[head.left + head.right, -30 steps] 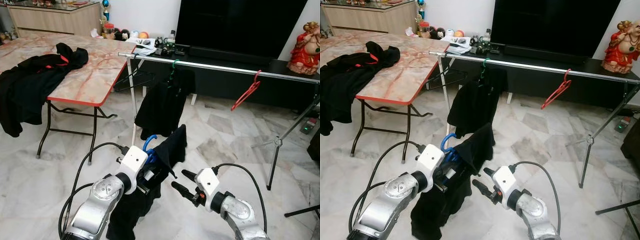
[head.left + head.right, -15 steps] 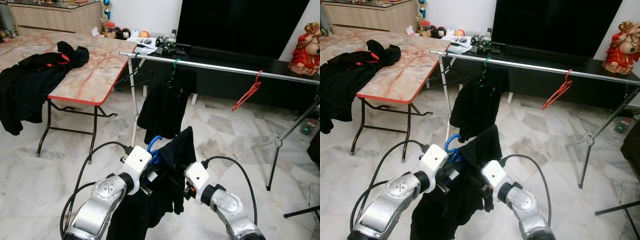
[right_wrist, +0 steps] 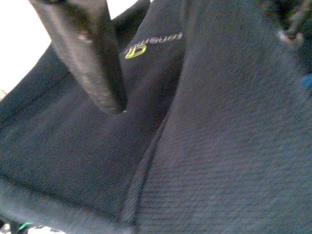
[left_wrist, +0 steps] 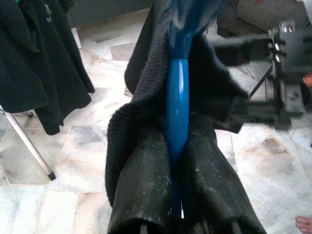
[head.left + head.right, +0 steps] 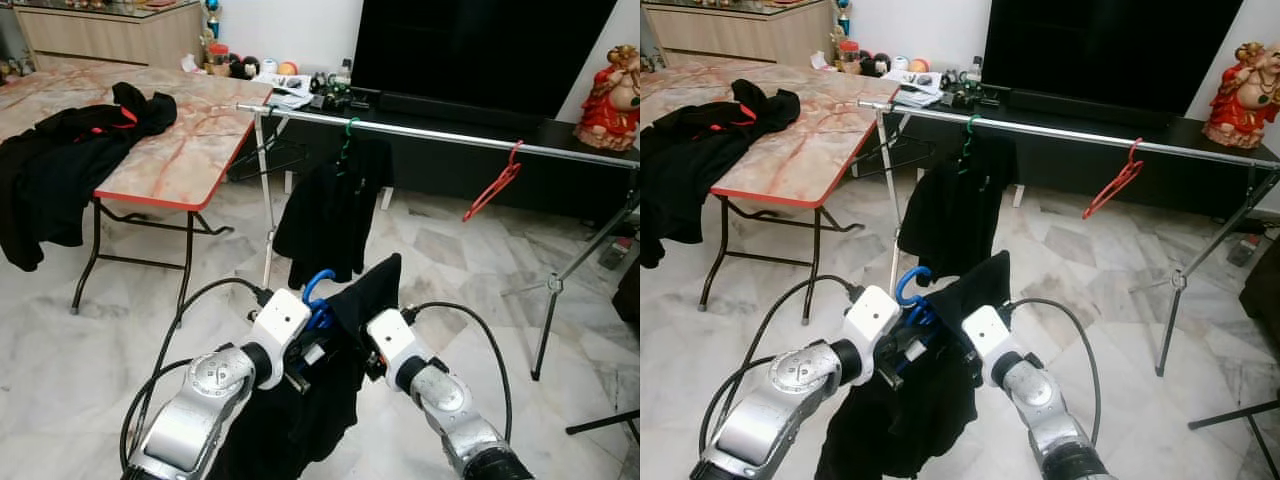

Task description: Hang hanger

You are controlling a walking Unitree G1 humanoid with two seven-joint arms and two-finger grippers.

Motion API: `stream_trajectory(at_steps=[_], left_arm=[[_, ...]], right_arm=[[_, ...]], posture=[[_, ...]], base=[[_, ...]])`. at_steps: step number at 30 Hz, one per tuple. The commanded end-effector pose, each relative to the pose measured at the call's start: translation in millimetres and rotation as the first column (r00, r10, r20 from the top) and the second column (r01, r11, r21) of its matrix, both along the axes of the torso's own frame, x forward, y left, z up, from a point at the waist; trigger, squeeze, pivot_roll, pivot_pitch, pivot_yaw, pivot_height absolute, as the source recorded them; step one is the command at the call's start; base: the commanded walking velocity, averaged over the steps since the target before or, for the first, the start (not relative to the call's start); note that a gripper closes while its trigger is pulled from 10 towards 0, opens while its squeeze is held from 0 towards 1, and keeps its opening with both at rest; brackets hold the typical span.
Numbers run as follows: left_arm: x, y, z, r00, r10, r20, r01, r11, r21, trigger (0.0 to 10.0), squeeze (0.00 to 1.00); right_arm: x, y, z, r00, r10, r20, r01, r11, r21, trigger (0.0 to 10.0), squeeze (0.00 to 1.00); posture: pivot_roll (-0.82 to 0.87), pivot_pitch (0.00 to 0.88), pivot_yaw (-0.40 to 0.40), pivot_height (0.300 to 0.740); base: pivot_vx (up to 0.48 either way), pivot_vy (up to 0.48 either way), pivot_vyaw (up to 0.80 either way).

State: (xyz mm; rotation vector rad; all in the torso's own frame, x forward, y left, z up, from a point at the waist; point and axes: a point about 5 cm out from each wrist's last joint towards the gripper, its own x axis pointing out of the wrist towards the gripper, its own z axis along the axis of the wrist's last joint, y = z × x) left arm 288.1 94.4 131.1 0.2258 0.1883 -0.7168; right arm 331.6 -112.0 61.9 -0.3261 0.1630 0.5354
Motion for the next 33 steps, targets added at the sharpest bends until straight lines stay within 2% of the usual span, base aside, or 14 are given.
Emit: stream_trajectory(at_steps=[1, 33], left_arm=[[-2.3, -5.9, 10.1, 0.999, -0.03, 0.036, 0.03, 0.999, -0.012, 10.0, 0.0], [0.0, -2.4, 6.0, 1.0, -0.007, 0.026, 0.007, 1.0, 0.008, 10.0, 0.0]], right_arm=[[3.5, -3.4, 1.8, 0.999, -0.037, -0.005, 0.037, 0.999, 0.01, 0.0, 0.0], [5.6, 1.1, 3.2, 0.999, -0.044, -0.005, 0.045, 0.999, 0.028, 0.0, 0.0]], posture=[[0.15, 0.0, -0.109, 0.74], [0.16, 0.0, -0.112, 0.74]], base=[[0.0, 0.0, 0.0], [0.0, 0.0, 0.0]])
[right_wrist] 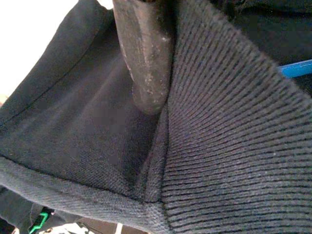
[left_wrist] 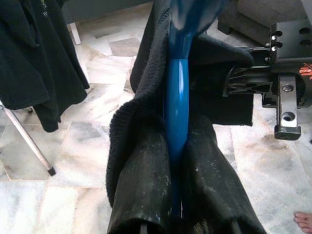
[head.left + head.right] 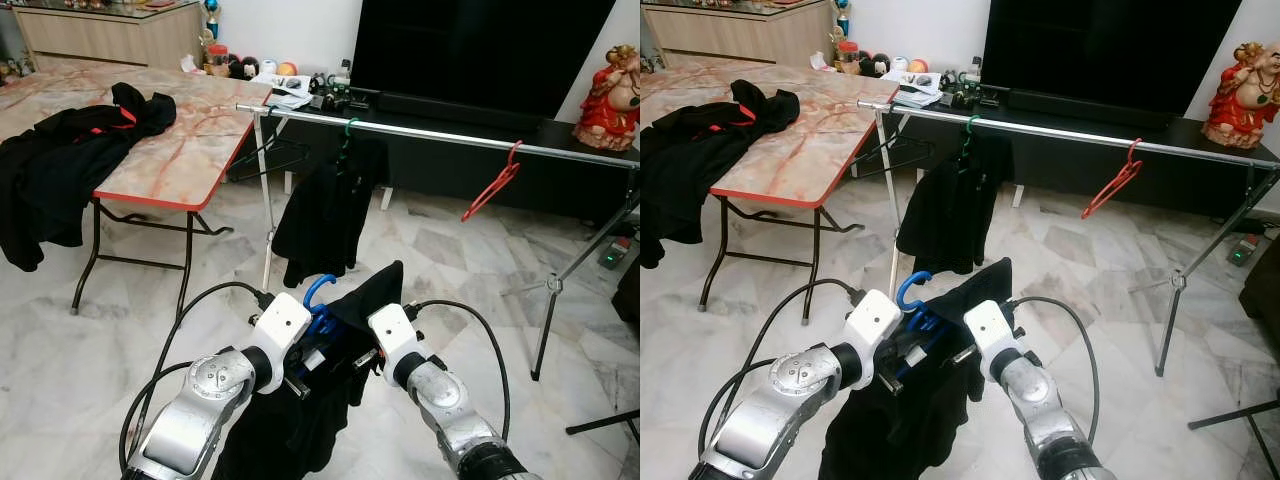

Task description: Hang hanger

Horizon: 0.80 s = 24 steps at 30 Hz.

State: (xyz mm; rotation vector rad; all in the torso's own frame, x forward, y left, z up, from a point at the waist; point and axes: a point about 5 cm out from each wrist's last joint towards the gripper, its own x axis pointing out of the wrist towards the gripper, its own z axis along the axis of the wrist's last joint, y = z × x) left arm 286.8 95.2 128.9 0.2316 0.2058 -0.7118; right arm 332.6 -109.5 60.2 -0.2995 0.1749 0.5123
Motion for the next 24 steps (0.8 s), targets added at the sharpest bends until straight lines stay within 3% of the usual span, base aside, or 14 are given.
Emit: stream_trajectory(at_steps=[1, 13, 16, 17, 24], left_arm=[[1.4, -2.8, 8.2, 0.999, -0.013, 0.04, 0.013, 1.0, -0.002, 10.0, 0.0], [1.7, -1.8, 8.1, 0.999, -0.017, 0.038, 0.017, 1.0, 0.007, 10.0, 0.0], [-1.8, 6.1, 4.0, 0.999, -0.033, 0.023, 0.032, 0.999, 0.044, 10.0, 0.0], [-4.9, 19.4, -2.5, 0.999, -0.044, 0.0, 0.043, 0.993, 0.11, 10.0, 0.0], [-16.3, 58.7, -17.8, 0.995, -0.074, -0.074, 0.091, 0.957, 0.275, 10.0, 0.0]], right_arm=[[4.8, -1.3, 5.0, 1.0, -0.019, 0.009, 0.019, 1.0, 0.007, 0.0, 0.0], [6.9, -6.1, 6.4, 0.999, -0.047, 0.012, 0.047, 0.999, 0.009, 0.0, 0.0], [9.6, -11.6, 9.4, 0.998, -0.066, 0.022, 0.066, 0.998, -0.001, 0.0, 0.0], [13.2, -18.3, 14.3, 0.996, -0.087, 0.038, 0.087, 0.996, -0.005, 0.0, 0.0], [21.0, -38.1, 24.2, 0.989, -0.136, 0.062, 0.138, 0.99, -0.039, 0.0, 0.0]], posture=[[0.16, 0.0, -0.112, 0.74], [0.15, 0.0, -0.107, 0.74], [0.15, 0.0, -0.106, 0.74], [0.15, 0.0, -0.106, 0.74], [0.15, 0.0, -0.109, 0.74]], base=[[0.0, 0.0, 0.0], [0.0, 0.0, 0.0], [0.0, 0.0, 0.0], [0.0, 0.0, 0.0], [0.0, 0.0, 0.0]])
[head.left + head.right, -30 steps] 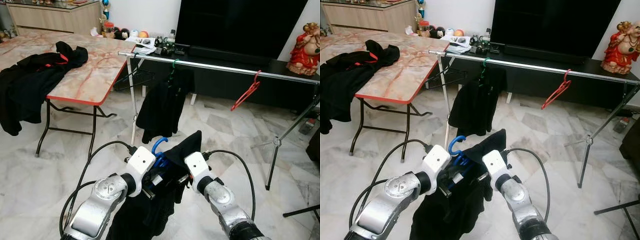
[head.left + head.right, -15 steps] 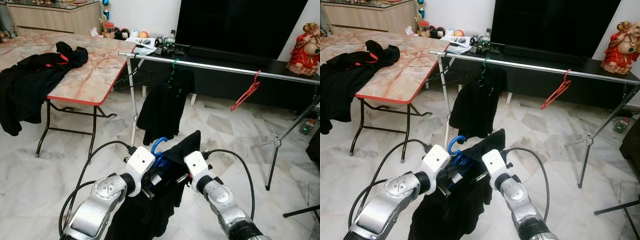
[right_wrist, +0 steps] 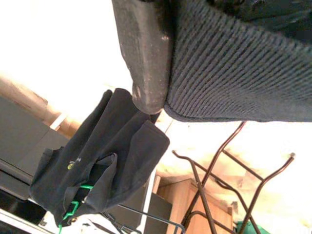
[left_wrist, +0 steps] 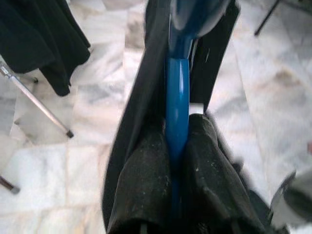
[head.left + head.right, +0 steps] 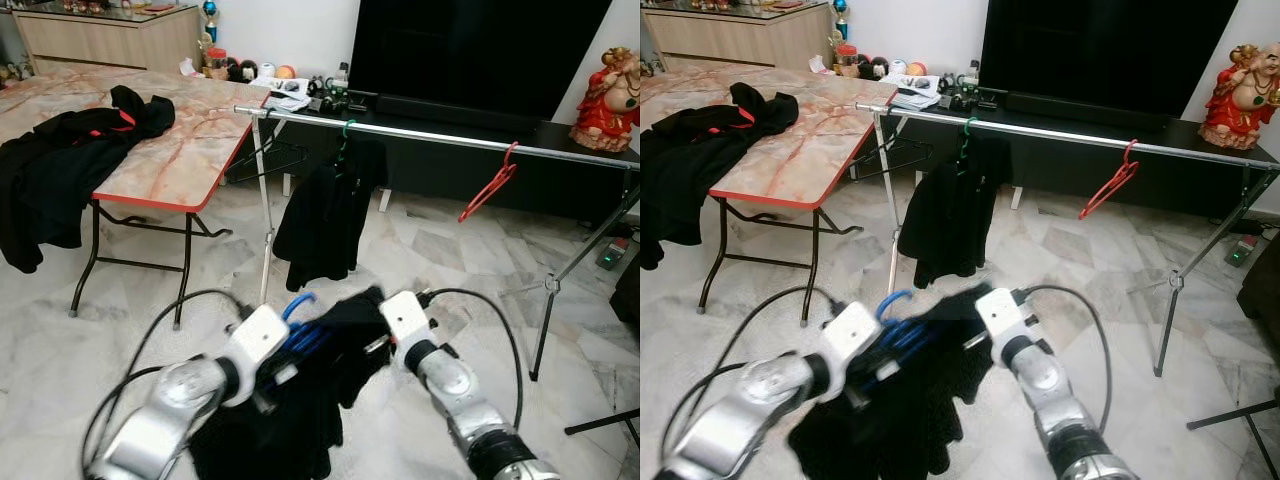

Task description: Hang hanger

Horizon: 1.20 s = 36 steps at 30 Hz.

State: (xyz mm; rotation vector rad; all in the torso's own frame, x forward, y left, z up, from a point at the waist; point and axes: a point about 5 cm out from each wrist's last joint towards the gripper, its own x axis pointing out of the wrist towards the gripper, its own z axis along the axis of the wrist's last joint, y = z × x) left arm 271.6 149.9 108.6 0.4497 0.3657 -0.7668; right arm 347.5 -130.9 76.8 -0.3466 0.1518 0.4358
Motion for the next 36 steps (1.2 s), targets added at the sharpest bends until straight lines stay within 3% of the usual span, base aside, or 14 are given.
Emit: stream_trajectory(at_steps=[1, 4, 7, 11, 15, 16, 17, 20, 26, 30, 32, 35, 36], left_arm=[[-1.8, 7.1, 2.9, 1.0, -0.019, 0.018, 0.018, 0.999, 0.035, 10.0, 0.0], [-7.6, 21.2, 12.2, 0.996, -0.067, 0.055, 0.067, 0.998, -0.001, 10.0, 0.0], [-14.2, 31.6, 17.8, 0.995, -0.092, 0.037, 0.094, 0.994, -0.055, 10.0, 0.0], [-25.2, 39.1, 22.1, 0.988, -0.148, -0.033, 0.145, 0.985, -0.098, 10.0, 0.0], [-27.9, 41.6, 33.2, 0.986, -0.169, -0.007, 0.165, 0.968, -0.19, 10.0, 0.0], [-32.7, 43.9, 39.4, 0.978, -0.21, 0.002, 0.203, 0.943, -0.264, 10.0, 0.0], [-36.0, 45.0, 41.8, 0.972, -0.234, 0.002, 0.224, 0.931, -0.289, 10.0, 0.0], [-45.6, 46.7, 47.3, 0.956, -0.292, 0.002, 0.275, 0.899, -0.341, 10.0, 0.0], [-50.9, 47.7, 52.7, 0.948, -0.318, 0.022, 0.298, 0.858, -0.418, 10.0, 0.0], [-40.2, 47.6, 45.5, 0.974, -0.224, 0.023, 0.216, 0.9, -0.379, 10.0, 0.0], [-25.0, 46.4, 43.1, 0.992, -0.097, 0.084, 0.121, 0.923, -0.365, 10.0, 0.0], [-8.9, 39.9, 43.5, 0.99, 0.027, 0.137, 0.033, 0.907, -0.42, 10.0, 0.0], [-6.1, 33.7, 46.3, 0.988, 0.043, 0.15, 0.031, 0.885, -0.464, 10.0, 0.0]], right_arm=[[6.6, -19.1, 8.3, 0.997, -0.076, 0.018, 0.076, 0.997, -0.001, 0.0, 0.0], [8.5, -33.5, 11.0, 0.994, -0.111, 0.02, 0.112, 0.993, -0.023, 0.0, 0.0], [8.9, -45.2, 11.9, 0.99, -0.139, 0.016, 0.139, 0.989, -0.044, 0.0, 0.0], [8.9, -55.1, 12.5, 0.988, -0.156, 0.011, 0.157, 0.986, -0.064, 0.0, 0.0], [8.8, -63.1, 13.3, 0.984, -0.176, 0.007, 0.177, 0.982, -0.073, 0.0, 0.0], [8.3, -68.0, 12.8, 0.982, -0.191, 0.003, 0.191, 0.978, -0.082, 0.0, 0.0], [7.9, -70.5, 12.5, 0.98, -0.197, 0.001, 0.197, 0.977, -0.086, 0.0, 0.0], [6.9, -75.6, 12.1, 0.978, -0.207, -0.002, 0.206, 0.974, -0.095, 0.0, 0.0], [6.4, -80.7, 12.3, 0.976, -0.22, -0.005, 0.218, 0.971, -0.101, 0.0, 0.0], [6.8, -80.8, 13.1, 0.976, -0.219, -0.001, 0.218, 0.971, -0.097, 0.0, 0.0], [7.2, -78.9, 13.2, 0.977, -0.211, -0.002, 0.21, 0.973, -0.095, 0.0, 0.0], [6.5, -70.7, 10.7, 0.986, -0.168, -0.017, 0.166, 0.983, -0.084, 0.0, 0.0], [5.8, -66.0, 8.9, 0.99, -0.141, -0.026, 0.138, 0.987, -0.081, 0.0, 0.0]], posture=[[0.15, 0.0, -0.109, 0.74], [0.16, 0.0, -0.113, 0.74], [0.16, 0.0, -0.116, 0.74], [0.15, 0.0, -0.115, 0.74], [0.15, 0.0, -0.116, 0.74], [0.15, 0.0, -0.116, 0.74], [0.15, 0.0, -0.116, 0.74], [0.15, 0.0, -0.116, 0.74], [0.15, 0.0, -0.118, 0.74], [0.15, 0.0, -0.123, 0.74], [0.15, 0.0, -0.124, 0.74], [0.15, 0.0, -0.125, 0.74], [0.15, 0.0, -0.125, 0.74]], base=[[0.0, 0.0, 0.0], [0.0, 0.0, 0.0], [0.0, 0.0, 0.0], [0.0, 0.0, 0.0], [0.0, 0.0, 0.0], [0.0, 0.0, 0.0], [0.0, 0.0, 0.0], [0.0, 0.0, 0.0], [0.0, 0.0, 0.0], [0.0, 0.0, 0.0], [0.0, 0.0, 0.0], [0.0, 0.0, 0.0], [0.0, 0.0, 0.0]])
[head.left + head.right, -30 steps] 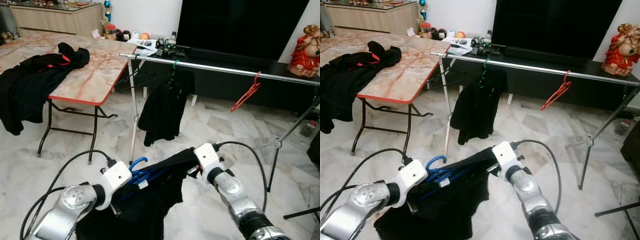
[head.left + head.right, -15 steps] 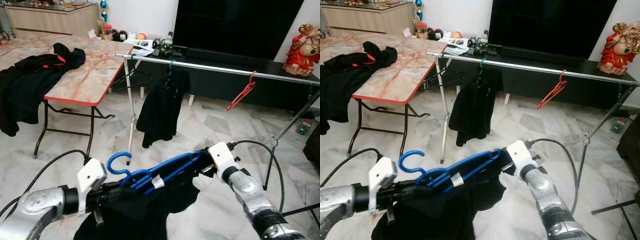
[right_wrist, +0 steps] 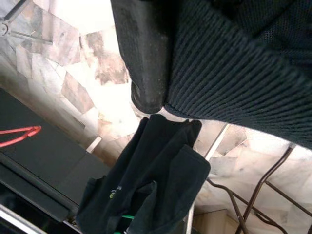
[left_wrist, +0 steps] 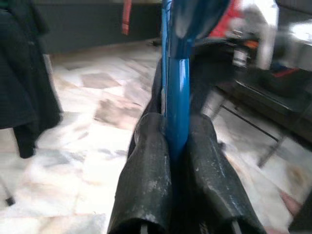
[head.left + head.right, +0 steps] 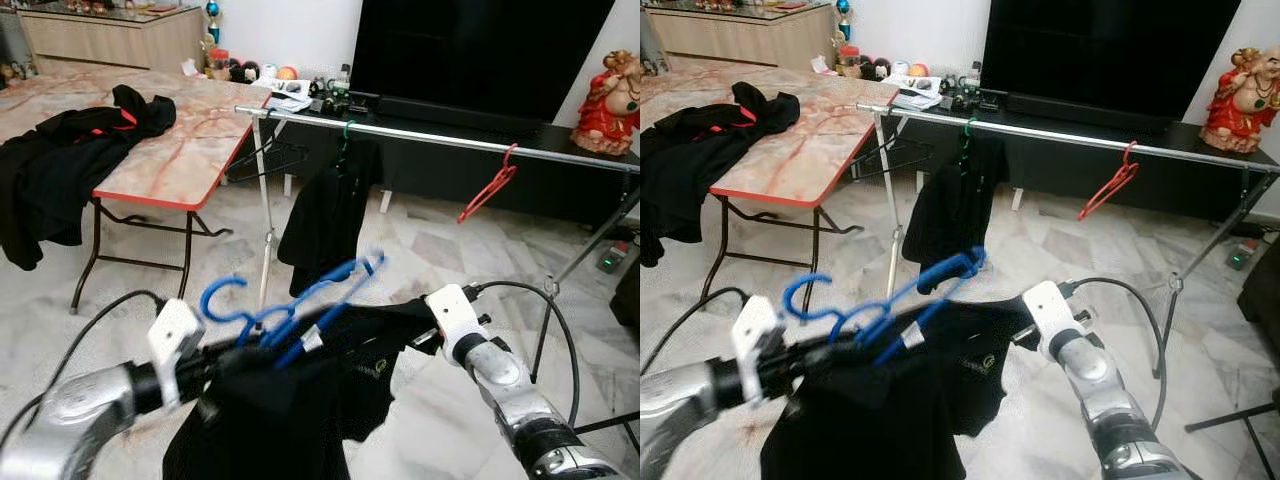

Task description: Hang hanger

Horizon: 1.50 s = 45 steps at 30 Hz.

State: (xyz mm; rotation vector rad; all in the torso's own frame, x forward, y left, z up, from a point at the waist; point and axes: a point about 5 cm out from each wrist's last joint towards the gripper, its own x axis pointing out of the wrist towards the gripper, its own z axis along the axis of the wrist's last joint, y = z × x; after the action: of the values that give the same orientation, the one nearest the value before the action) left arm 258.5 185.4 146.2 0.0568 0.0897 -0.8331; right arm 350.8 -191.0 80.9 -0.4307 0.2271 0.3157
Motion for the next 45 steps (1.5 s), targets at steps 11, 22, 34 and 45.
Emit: stream_trajectory(at_steps=[11, 22, 34, 45], left_arm=[[21.6, -73.4, 34.3, 0.999, -0.008, 0.039, 0.027, 0.85, -0.527, 10.0, 0.0], [55.8, -42.6, 15.4, 0.911, 0.412, 0.028, -0.384, 0.87, -0.308, 10.0, 0.0], [39.1, 11.9, -41.8, 0.788, 0.613, 0.059, -0.616, 0.779, 0.118, 10.0, 0.0], [-46.9, 77.4, -182.0, 0.515, 0.806, -0.291, -0.596, 0.581, 0.554, 10.0, 0.0]], right_arm=[[-9.2, 59.1, -12.6, 0.96, 0.274, -0.066, -0.269, 0.96, 0.073, 0.0, 0.0], [-9.4, 67.9, -15.2, 0.975, 0.215, -0.056, -0.208, 0.972, 0.113, 0.0, 0.0], [-21.7, -68.9, -15.7, 0.839, -0.536, -0.093, 0.531, 0.772, 0.348, 0.0, 0.0], [-55.0, -87.1, -49.5, 0.72, -0.662, -0.21, 0.686, 0.634, 0.357, 0.0, 0.0]], posture=[[0.14, 0.0, -0.124, 0.74], [0.15, 0.0, -0.118, 0.74], [0.13, 0.0, -0.099, 0.74], [0.13, 0.0, -0.07, 0.74]], base=[[0.0, 0.0, 0.0], [0.0, 0.0, 0.0], [0.0, 0.0, 0.0], [0.0, 0.0, 0.0]])
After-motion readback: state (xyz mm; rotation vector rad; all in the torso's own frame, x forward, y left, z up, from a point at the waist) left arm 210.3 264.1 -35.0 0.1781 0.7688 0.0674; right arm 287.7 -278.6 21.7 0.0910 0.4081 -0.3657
